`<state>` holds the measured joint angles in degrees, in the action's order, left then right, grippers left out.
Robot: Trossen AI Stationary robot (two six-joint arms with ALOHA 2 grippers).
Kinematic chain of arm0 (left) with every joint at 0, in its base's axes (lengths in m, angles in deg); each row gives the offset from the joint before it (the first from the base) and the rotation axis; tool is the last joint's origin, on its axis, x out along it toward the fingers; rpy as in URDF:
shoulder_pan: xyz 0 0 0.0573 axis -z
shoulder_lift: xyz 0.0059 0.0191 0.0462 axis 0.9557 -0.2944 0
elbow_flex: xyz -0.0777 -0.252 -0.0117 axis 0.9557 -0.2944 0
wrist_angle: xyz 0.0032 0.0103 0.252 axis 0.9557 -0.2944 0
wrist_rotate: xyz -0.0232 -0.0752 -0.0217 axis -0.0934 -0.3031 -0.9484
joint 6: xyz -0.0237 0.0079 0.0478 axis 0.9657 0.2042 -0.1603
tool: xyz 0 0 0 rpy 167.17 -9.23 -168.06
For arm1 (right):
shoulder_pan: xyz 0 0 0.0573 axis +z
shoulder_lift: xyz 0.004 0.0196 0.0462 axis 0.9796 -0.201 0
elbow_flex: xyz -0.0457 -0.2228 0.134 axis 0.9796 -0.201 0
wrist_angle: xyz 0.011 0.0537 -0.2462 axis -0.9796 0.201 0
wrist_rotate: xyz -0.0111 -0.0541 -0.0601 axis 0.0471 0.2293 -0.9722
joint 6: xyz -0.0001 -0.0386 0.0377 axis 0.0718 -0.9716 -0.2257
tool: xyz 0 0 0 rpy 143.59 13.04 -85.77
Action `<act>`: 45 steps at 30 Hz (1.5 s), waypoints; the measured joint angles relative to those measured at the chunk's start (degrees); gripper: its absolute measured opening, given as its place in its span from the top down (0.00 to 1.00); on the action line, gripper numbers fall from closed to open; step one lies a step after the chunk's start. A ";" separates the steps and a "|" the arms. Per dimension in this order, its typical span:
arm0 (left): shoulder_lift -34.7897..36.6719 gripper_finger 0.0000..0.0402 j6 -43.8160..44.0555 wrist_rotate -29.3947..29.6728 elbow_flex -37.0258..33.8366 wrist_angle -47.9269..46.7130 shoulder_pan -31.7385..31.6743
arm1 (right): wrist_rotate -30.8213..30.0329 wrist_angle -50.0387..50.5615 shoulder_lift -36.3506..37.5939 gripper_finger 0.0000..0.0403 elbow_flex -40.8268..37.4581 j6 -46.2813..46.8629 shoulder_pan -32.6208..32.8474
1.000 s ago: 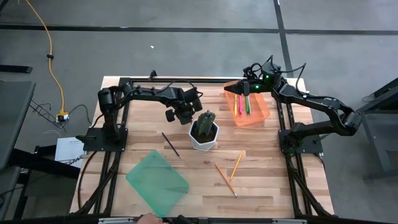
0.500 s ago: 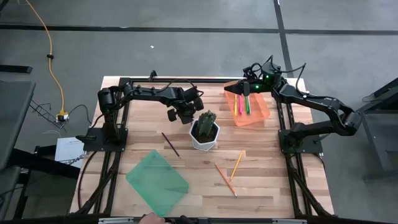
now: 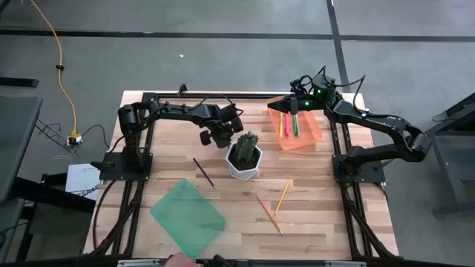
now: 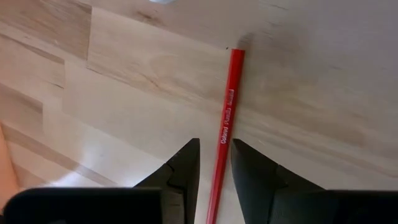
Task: Sort pens & pencils
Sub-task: Put the red pencil into the green bin
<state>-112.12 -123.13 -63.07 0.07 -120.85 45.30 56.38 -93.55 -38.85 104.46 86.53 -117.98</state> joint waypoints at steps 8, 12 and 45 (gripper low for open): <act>-0.33 0.80 0.35 0.44 0.00 0.33 -1.32 | 0.08 0.00 0.00 0.72 0.00 -0.03 -0.04; -0.33 0.80 0.41 0.26 0.00 0.17 -1.83 | 0.09 0.02 0.00 0.72 0.00 -0.24 -0.04; -2.62 0.80 -0.68 -0.65 0.00 0.32 -1.68 | 0.20 0.13 0.02 0.72 0.02 -1.25 -0.03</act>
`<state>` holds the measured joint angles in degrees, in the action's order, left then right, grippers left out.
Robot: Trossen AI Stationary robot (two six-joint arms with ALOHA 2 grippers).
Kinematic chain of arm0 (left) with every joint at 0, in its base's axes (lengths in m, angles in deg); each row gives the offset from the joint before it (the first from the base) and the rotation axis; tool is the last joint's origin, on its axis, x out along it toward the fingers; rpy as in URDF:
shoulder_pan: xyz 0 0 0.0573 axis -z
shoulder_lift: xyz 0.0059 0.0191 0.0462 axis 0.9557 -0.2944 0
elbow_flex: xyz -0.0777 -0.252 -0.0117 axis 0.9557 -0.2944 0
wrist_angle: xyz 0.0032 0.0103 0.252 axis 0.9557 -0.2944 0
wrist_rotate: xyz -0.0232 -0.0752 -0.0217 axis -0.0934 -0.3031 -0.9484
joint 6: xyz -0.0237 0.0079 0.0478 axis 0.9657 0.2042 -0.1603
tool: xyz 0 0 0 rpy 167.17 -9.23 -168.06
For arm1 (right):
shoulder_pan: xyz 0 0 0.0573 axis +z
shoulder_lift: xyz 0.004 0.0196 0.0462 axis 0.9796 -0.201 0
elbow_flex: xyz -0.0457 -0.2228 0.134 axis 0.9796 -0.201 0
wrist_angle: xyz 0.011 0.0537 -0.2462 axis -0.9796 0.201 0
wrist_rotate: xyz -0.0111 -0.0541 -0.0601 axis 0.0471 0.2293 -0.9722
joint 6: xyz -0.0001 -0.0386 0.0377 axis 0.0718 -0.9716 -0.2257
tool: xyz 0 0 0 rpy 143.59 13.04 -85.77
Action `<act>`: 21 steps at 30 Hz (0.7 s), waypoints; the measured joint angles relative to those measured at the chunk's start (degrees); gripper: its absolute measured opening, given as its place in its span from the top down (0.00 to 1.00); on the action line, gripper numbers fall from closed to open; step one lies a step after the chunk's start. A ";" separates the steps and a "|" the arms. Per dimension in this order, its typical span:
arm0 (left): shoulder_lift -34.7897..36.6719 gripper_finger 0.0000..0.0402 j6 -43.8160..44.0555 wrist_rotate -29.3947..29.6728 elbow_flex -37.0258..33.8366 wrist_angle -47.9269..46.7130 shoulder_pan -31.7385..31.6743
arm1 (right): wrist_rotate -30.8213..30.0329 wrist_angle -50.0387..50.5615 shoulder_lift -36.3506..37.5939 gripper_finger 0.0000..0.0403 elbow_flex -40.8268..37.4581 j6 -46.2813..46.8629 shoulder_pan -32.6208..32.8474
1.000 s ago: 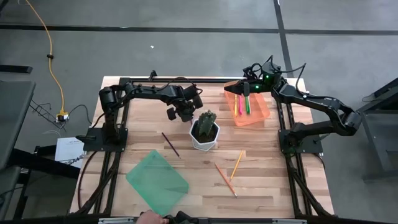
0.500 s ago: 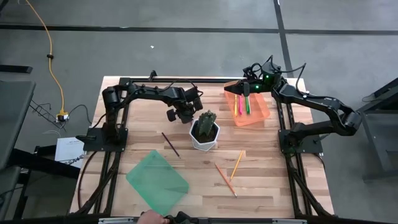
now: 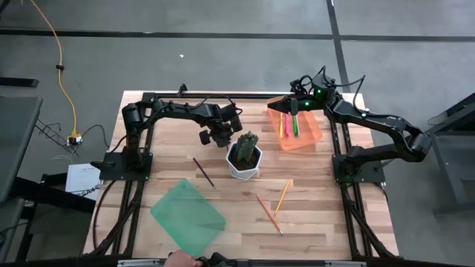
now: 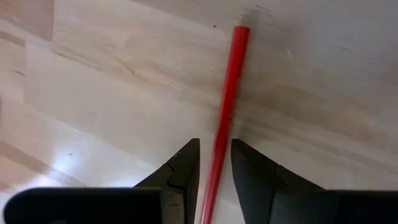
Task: Sort pens & pencils
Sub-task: Put the red pencil into the green bin
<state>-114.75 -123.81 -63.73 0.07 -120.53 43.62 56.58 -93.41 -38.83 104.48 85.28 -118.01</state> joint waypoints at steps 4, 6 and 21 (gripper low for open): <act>0.00 0.80 -0.02 -0.41 0.00 -0.38 0.00 | -0.01 -0.01 0.00 0.72 0.00 -0.24 -0.01; -0.20 0.80 -0.02 -0.42 0.00 -0.35 0.00 | -0.01 0.00 0.00 0.72 0.00 -0.24 0.00; -0.35 0.94 0.64 -0.37 0.02 -1.61 0.00 | 0.00 0.02 0.00 0.72 0.00 -0.28 0.00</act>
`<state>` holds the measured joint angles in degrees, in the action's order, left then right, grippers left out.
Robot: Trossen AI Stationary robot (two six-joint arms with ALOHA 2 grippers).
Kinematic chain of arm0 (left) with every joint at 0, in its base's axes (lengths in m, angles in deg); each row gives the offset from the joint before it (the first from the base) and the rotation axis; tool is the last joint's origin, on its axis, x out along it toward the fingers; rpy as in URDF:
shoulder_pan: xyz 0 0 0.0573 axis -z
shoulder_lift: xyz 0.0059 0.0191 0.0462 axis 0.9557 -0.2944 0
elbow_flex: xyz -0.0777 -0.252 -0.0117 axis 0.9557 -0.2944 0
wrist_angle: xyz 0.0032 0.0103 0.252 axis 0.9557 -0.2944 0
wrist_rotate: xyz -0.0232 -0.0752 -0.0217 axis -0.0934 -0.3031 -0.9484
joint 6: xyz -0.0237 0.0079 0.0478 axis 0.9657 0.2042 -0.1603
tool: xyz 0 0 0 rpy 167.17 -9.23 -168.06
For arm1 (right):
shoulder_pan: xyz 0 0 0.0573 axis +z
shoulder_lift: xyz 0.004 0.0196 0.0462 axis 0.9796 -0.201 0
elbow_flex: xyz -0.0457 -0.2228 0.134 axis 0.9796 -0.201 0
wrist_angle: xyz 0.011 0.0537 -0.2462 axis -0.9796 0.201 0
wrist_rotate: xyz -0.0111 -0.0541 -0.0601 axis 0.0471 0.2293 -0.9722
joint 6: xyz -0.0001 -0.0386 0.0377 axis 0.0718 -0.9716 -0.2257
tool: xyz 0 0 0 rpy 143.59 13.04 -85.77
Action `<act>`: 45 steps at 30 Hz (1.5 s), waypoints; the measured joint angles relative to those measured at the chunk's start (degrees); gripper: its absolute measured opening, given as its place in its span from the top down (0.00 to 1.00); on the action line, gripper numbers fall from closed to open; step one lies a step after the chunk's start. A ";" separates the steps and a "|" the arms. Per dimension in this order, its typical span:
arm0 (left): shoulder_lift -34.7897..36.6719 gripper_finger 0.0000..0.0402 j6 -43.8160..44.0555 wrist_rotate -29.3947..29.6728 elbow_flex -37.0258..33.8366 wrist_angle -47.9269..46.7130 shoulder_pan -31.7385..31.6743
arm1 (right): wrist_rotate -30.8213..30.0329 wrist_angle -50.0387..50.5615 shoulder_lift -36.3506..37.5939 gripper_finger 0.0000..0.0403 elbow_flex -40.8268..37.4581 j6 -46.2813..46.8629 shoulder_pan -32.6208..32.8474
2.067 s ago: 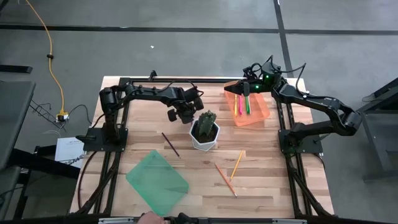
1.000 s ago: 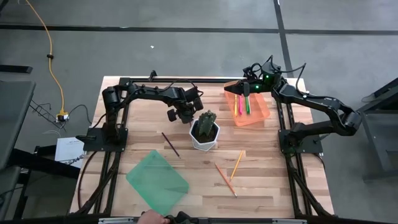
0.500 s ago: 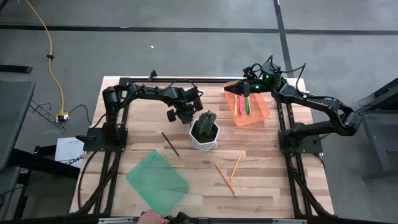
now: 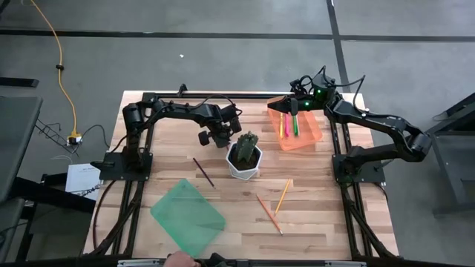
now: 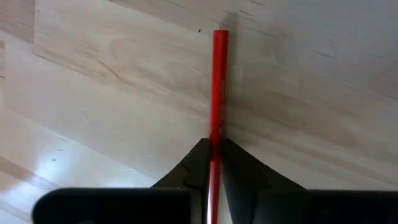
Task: Sort pens & pencils
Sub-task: Put the red pencil into the green bin
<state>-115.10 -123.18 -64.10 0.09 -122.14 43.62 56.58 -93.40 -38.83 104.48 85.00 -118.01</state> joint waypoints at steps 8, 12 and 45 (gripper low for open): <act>0.00 0.92 1.53 -0.02 0.00 -0.57 0.00 | 0.02 0.01 0.00 0.72 0.00 0.00 -0.01; 0.00 0.92 1.67 -0.02 0.00 -1.69 0.00 | 0.02 -0.02 0.00 0.72 0.00 -0.04 0.01; 0.26 0.92 7.38 1.03 7.20 -6.80 -0.02 | 1.10 0.07 0.00 0.72 0.00 -0.59 -0.01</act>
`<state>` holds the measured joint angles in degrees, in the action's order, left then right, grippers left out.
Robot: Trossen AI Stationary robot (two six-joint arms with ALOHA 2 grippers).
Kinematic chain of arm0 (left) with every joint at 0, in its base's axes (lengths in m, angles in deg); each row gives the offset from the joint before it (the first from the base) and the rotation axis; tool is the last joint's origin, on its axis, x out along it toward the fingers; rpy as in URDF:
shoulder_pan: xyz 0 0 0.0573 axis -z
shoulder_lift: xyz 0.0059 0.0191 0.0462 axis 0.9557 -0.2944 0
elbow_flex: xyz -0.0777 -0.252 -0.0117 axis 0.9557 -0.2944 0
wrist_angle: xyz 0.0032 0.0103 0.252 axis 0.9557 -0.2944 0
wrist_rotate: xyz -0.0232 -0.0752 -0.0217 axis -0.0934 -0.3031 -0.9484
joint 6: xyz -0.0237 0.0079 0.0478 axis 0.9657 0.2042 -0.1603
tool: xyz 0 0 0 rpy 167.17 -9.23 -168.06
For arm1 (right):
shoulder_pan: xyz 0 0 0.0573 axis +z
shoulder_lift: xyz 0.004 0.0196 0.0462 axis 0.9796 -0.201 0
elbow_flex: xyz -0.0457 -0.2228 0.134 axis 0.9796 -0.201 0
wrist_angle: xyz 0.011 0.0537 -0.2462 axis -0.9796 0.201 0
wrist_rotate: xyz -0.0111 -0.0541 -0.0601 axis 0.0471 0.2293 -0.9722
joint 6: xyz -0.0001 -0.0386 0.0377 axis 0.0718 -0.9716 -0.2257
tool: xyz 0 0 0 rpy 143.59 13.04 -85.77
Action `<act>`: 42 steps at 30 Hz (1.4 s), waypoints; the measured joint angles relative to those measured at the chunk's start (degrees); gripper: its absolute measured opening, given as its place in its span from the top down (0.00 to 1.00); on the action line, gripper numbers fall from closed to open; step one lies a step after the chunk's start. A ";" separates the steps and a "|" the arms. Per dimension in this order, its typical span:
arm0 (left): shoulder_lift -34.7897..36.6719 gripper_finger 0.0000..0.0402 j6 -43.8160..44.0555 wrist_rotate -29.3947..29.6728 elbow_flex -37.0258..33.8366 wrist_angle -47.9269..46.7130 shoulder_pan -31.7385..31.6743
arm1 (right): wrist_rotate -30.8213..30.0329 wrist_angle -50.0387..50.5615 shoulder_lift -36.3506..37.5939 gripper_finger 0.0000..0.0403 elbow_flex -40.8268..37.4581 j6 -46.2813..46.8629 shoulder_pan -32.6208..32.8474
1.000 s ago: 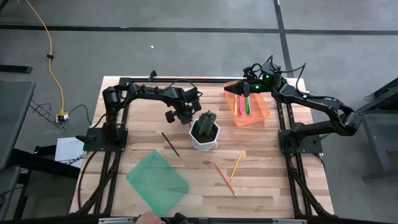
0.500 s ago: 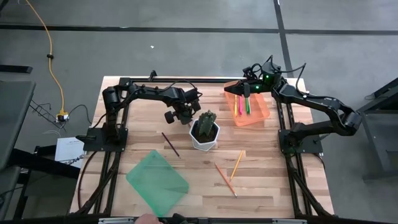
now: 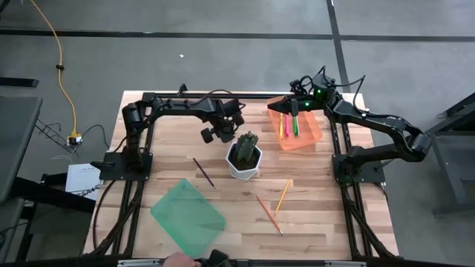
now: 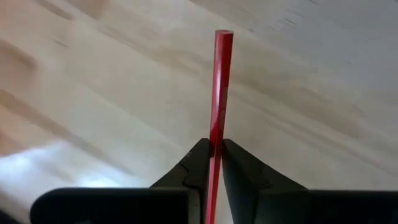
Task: Sort pens & pencils
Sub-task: Put the red pencil into the green bin
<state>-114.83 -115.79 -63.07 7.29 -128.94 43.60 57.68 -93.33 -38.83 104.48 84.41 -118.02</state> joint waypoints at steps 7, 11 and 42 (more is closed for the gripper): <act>0.00 0.96 1.32 -0.04 4.38 -3.19 0.00 | 0.90 0.00 0.00 0.72 0.00 0.02 0.00; 0.00 0.98 1.93 -0.18 4.72 -4.59 0.00 | 1.34 0.01 0.00 0.72 0.00 0.16 0.00; 0.00 0.94 10.67 -2.14 -1.43 -13.11 0.02 | 3.90 0.21 -0.02 0.72 0.00 -0.90 -1.31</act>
<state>-114.83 -105.12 -65.21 5.86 -142.05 43.62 61.58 -93.12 -38.85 104.48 83.51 -119.33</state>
